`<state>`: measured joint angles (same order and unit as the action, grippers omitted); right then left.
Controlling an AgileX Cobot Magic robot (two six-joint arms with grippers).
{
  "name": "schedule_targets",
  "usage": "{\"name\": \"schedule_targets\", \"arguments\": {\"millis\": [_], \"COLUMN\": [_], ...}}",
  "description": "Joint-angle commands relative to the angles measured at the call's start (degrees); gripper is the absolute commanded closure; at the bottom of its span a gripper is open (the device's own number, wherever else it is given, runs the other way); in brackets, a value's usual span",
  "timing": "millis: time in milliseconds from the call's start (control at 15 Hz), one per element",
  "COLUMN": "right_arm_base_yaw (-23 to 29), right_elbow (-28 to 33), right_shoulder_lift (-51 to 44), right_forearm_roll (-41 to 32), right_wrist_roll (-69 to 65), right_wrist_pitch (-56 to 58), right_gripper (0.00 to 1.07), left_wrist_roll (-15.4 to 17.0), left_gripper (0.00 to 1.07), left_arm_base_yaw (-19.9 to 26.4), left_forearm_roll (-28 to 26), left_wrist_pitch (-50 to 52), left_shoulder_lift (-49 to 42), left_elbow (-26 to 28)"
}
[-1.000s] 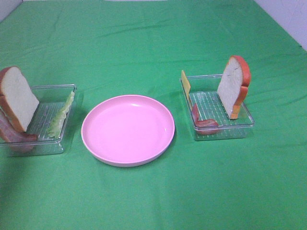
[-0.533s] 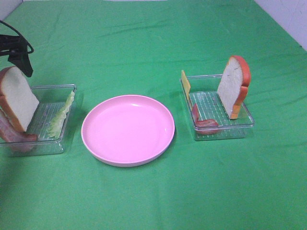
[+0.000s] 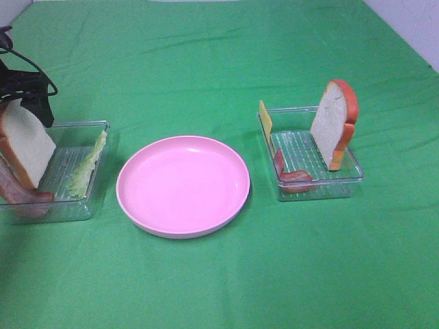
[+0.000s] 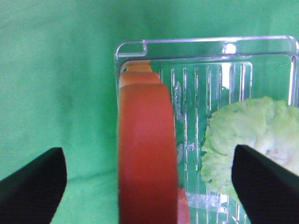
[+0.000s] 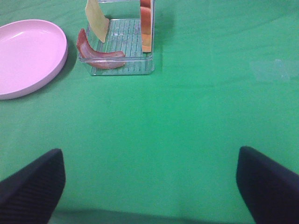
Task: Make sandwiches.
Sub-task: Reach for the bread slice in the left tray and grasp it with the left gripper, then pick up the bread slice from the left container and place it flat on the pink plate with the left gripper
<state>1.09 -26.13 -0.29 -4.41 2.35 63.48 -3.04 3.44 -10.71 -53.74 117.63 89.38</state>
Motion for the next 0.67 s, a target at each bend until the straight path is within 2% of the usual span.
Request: {"name": "schedule_targets", "arguments": {"millis": [67, 200, 267, 333, 467, 667], "right_arm_base_yaw": [-0.34, -0.34, -0.34, -0.34, -0.34, -0.34], "right_elbow": [0.17, 0.17, 0.17, 0.17, 0.17, 0.17], "right_shoulder_lift": [-1.89, -1.89, -1.89, -1.89, -1.89, -1.89], "right_forearm_roll": [-0.11, -0.11, -0.11, -0.11, -0.11, -0.11], "right_wrist_roll": [-0.17, -0.17, -0.17, -0.17, -0.17, -0.17], "right_wrist_pitch": [-0.40, -0.40, -0.40, -0.40, -0.40, -0.40], "right_gripper": [0.12, 0.12, 0.12, 0.12, 0.12, 0.12], "left_wrist_roll": [2.41, 3.44, 3.55, 3.55, 3.55, 3.95], "left_gripper": [0.43, 0.74, 0.98, 1.03, 1.04, 1.04], "left_arm_base_yaw": [-0.34, -0.34, -0.34, -0.34, -0.34, -0.34], "left_forearm_roll": [-0.52, -0.57, -0.80, -1.32, -1.60, -1.95], "left_wrist_pitch": [-0.11, -0.17, -0.17, -0.17, -0.17, -4.93], "left_shoulder_lift": [0.06, 0.06, 0.00, -0.23, -0.40, -0.52], "left_elbow": [0.40, 0.40, 0.40, 0.40, 0.46, 4.58]}}
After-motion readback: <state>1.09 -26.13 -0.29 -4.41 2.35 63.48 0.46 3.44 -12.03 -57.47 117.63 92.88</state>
